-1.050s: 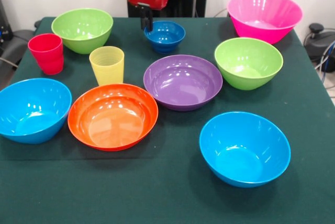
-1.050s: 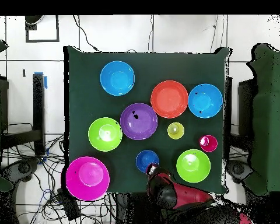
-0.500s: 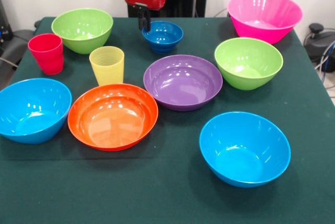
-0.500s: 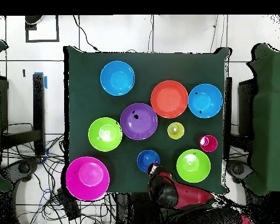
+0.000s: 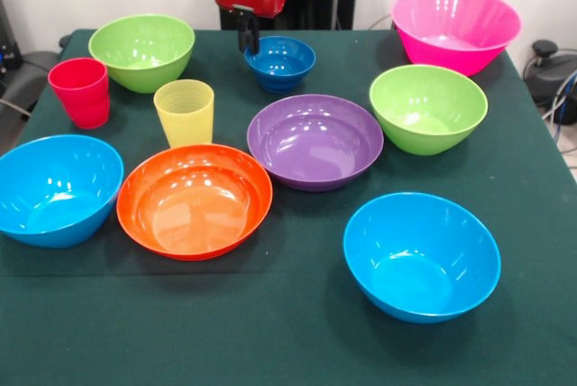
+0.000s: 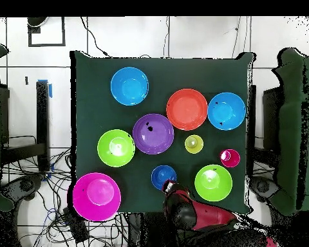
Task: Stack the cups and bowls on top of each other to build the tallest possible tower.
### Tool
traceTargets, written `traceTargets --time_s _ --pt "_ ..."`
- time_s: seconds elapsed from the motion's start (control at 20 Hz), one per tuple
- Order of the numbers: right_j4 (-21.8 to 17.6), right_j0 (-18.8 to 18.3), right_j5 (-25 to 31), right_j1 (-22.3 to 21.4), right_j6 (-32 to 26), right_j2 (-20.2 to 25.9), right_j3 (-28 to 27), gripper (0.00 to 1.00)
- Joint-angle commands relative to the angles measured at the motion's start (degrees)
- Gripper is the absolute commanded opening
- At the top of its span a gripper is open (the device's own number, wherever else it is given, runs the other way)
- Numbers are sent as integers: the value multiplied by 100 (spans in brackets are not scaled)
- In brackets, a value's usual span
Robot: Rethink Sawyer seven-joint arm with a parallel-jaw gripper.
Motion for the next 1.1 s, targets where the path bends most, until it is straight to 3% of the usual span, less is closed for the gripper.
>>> traceTargets --time_s 0.05,1.1 --pt "-164 97 330 84 289 367 -751 0" --pt "-99 157 252 106 362 320 -809 0"
